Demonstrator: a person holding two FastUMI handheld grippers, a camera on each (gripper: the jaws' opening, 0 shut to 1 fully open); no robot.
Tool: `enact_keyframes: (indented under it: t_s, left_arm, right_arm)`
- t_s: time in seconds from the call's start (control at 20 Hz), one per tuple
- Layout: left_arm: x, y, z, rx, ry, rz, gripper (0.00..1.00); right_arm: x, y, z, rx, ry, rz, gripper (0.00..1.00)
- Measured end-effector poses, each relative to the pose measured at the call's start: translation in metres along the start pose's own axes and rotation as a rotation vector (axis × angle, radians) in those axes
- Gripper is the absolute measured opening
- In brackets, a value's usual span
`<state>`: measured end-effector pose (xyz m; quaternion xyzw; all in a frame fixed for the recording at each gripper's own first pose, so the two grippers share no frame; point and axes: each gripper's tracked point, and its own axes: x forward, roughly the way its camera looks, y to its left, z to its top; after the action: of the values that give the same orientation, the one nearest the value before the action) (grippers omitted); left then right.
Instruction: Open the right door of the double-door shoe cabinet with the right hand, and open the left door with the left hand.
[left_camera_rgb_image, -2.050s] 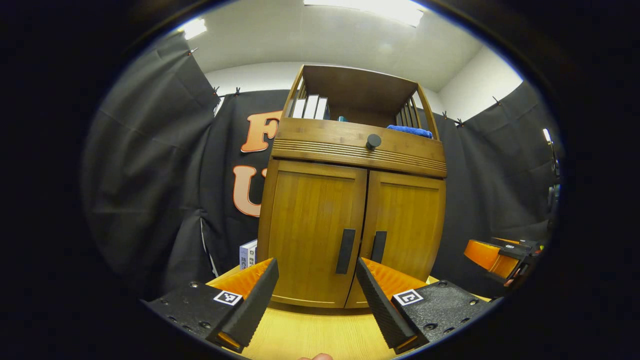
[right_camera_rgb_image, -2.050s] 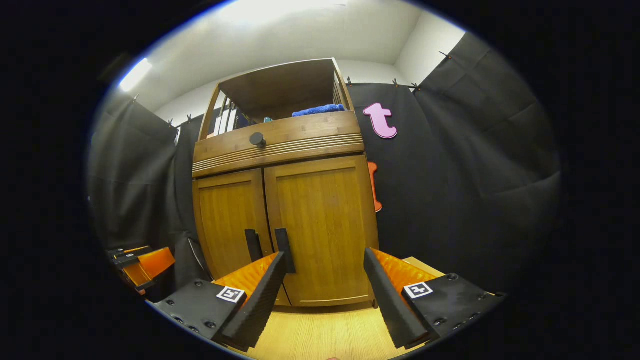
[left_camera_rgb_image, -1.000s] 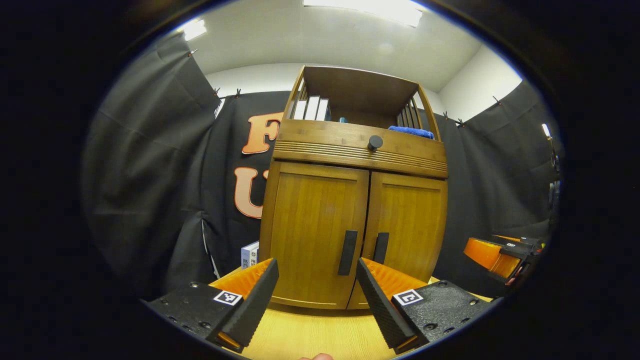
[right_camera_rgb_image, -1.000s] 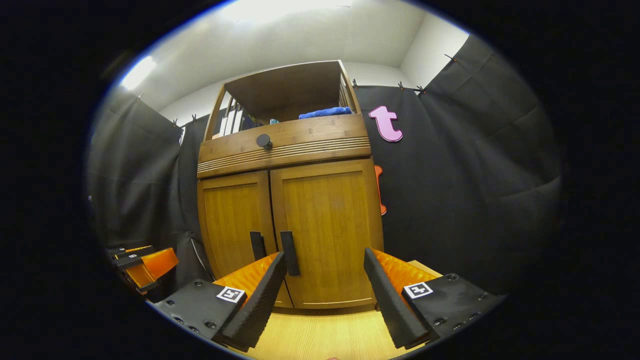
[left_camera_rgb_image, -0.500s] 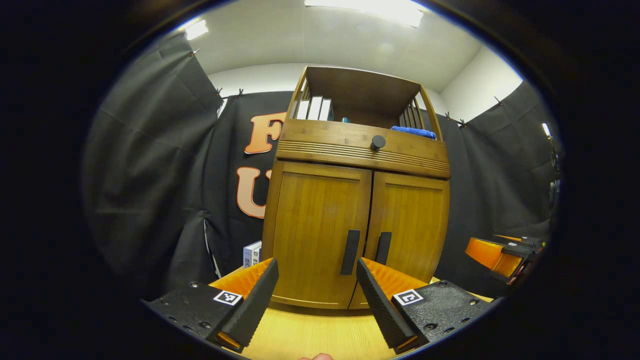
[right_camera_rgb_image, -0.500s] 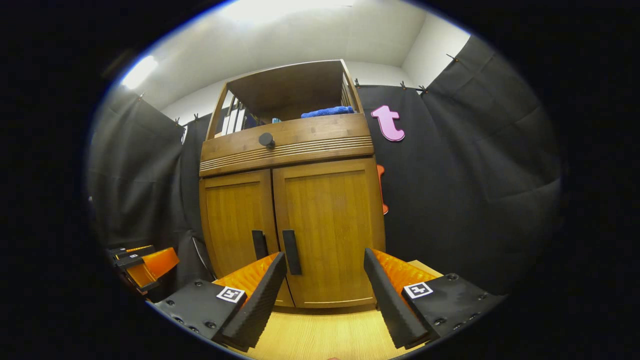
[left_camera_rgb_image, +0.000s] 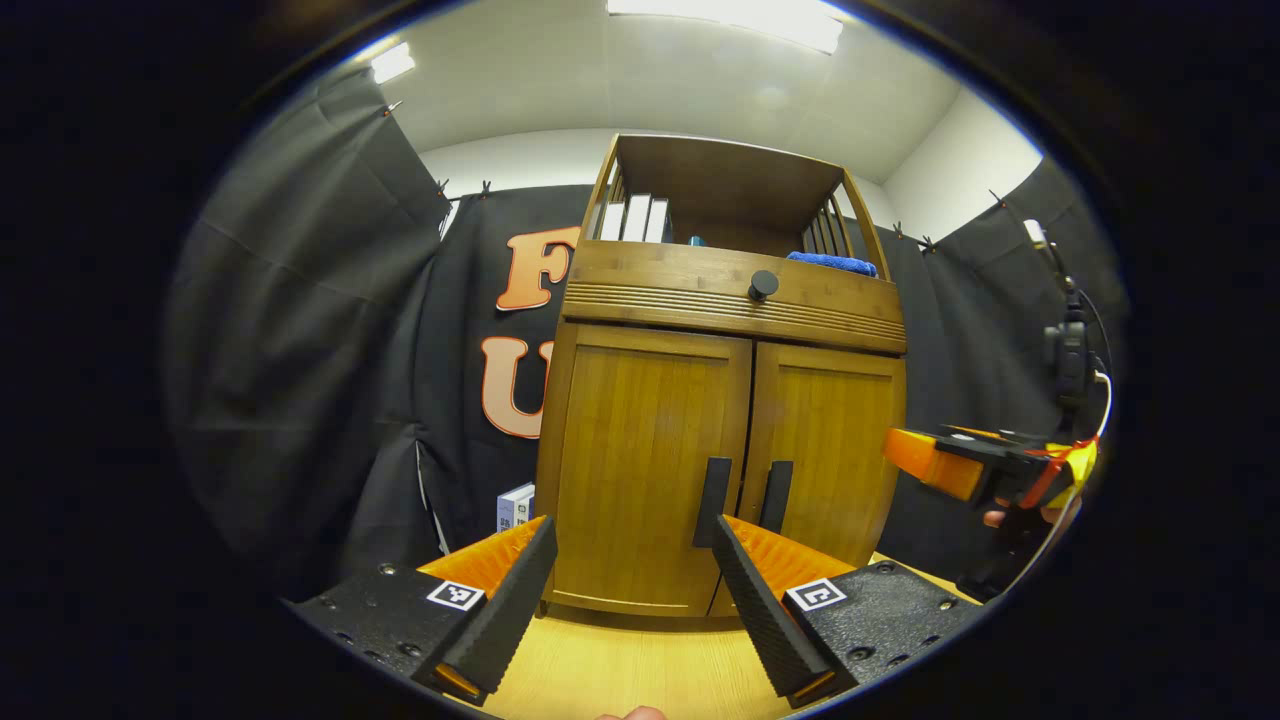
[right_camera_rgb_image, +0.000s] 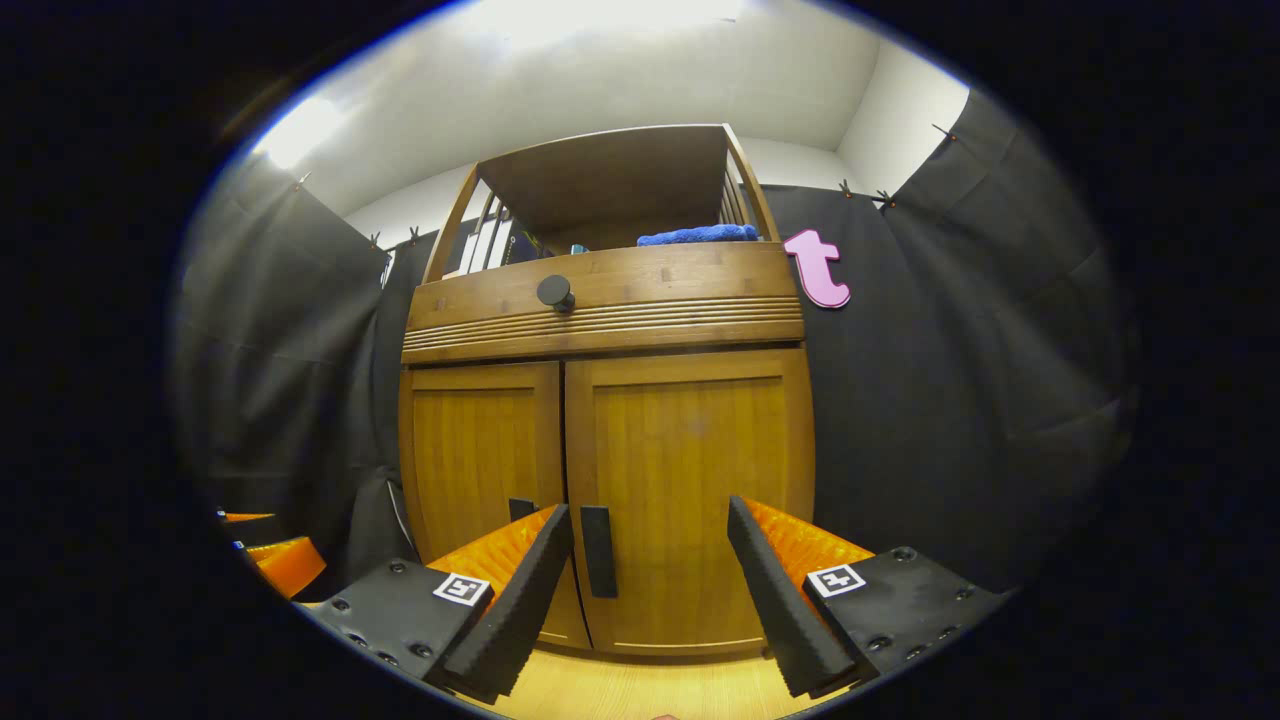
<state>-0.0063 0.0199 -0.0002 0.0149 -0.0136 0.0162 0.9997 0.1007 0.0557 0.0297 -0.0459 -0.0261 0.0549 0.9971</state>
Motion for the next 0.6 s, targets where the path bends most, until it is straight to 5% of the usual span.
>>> enact_keyframes:
  t_s: [0.15, 0.2, 0.35, 0.55, 0.6]
  left_arm:
    - [-0.004, 0.001, 0.001, -0.004, -0.005, 0.003, 0.92]
    - [-0.005, 0.002, 0.001, -0.006, -0.004, 0.005, 0.98]
    - [-0.007, 0.009, 0.000, 0.003, -0.006, 0.019, 0.95]
    - [-0.008, 0.019, 0.004, 0.007, -0.018, 0.050, 0.92]
    - [-0.008, 0.021, 0.006, 0.006, -0.021, 0.056, 0.98]
  right_arm:
    - [0.044, 0.021, -0.015, -0.023, 0.030, 0.037, 1.00]
    - [0.057, 0.029, -0.020, -0.027, 0.035, 0.047, 0.94]
    - [0.086, 0.045, -0.037, -0.024, 0.061, 0.066, 0.98]
    - [0.115, 0.044, -0.062, -0.035, 0.091, 0.017, 0.94]
    - [0.119, 0.042, -0.066, -0.025, 0.096, 0.004, 0.94]
